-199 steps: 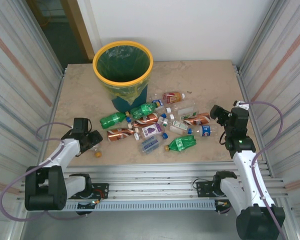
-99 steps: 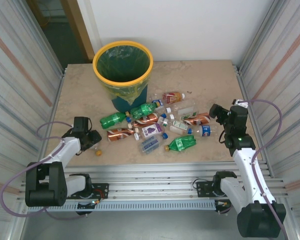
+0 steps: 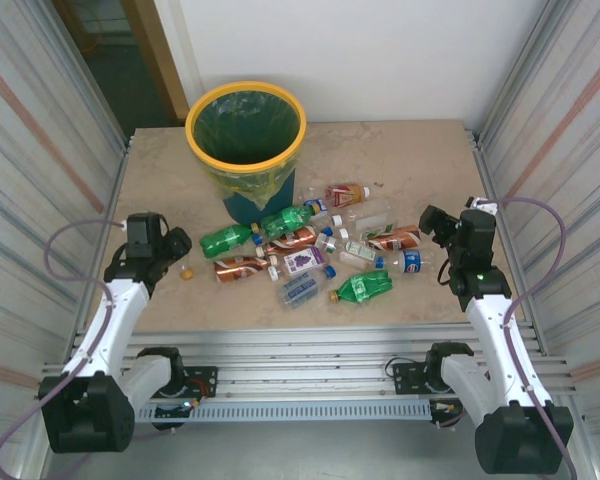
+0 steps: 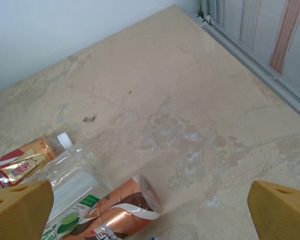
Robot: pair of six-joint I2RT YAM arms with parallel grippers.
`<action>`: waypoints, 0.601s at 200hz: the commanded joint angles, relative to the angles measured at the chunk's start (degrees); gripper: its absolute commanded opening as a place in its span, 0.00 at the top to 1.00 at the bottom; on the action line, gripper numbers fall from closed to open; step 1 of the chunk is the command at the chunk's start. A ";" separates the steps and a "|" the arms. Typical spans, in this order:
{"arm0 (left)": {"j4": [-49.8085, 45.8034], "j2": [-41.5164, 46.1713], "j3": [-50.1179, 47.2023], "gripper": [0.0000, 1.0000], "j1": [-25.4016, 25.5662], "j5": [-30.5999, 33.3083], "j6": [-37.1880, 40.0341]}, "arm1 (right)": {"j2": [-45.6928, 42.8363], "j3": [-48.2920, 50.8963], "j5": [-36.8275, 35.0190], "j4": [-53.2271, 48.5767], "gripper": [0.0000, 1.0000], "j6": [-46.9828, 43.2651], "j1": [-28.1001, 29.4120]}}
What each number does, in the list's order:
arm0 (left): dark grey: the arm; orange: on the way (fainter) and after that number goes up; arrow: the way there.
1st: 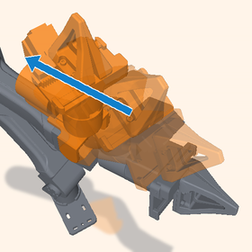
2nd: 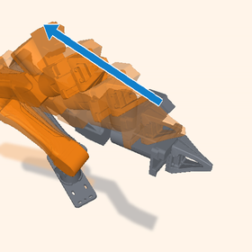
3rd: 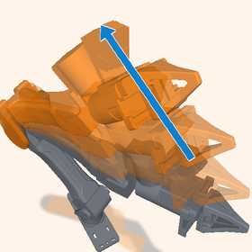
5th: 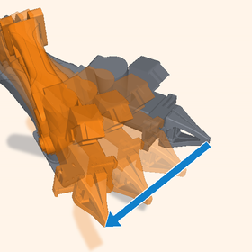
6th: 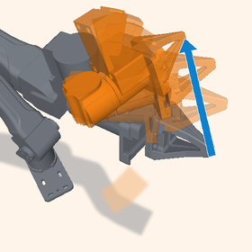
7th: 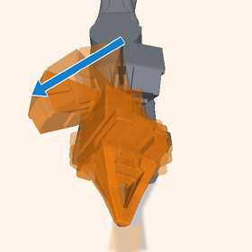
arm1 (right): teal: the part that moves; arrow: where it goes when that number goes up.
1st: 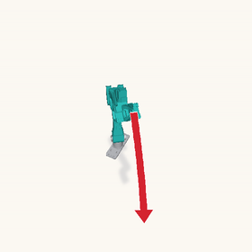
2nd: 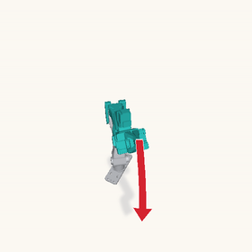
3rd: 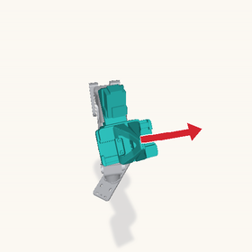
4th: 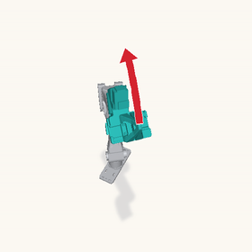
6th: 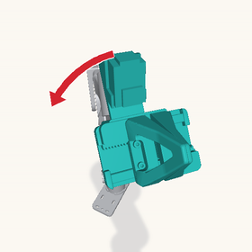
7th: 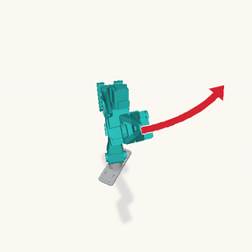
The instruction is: Put the plastic bottles in the bin
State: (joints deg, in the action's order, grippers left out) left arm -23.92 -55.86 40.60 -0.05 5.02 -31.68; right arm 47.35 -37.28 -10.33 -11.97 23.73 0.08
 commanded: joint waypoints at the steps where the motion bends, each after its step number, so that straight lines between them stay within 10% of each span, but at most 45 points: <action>1: -0.60 1.76 4.93 0.64 -0.32 0.91 1.44 | -0.02 -2.19 -0.66 -0.40 0.02 1.84 0.68; 120: 6.28 -1.19 23.77 0.65 -0.25 -5.63 6.49 | -1.51 -4.56 -0.22 -4.13 0.02 3.42 1.12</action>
State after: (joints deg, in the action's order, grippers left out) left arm -21.65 -56.25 59.79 -0.05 2.76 -27.51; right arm 46.74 -39.72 -10.33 -14.46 25.50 0.64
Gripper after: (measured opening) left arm 0.590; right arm 0.980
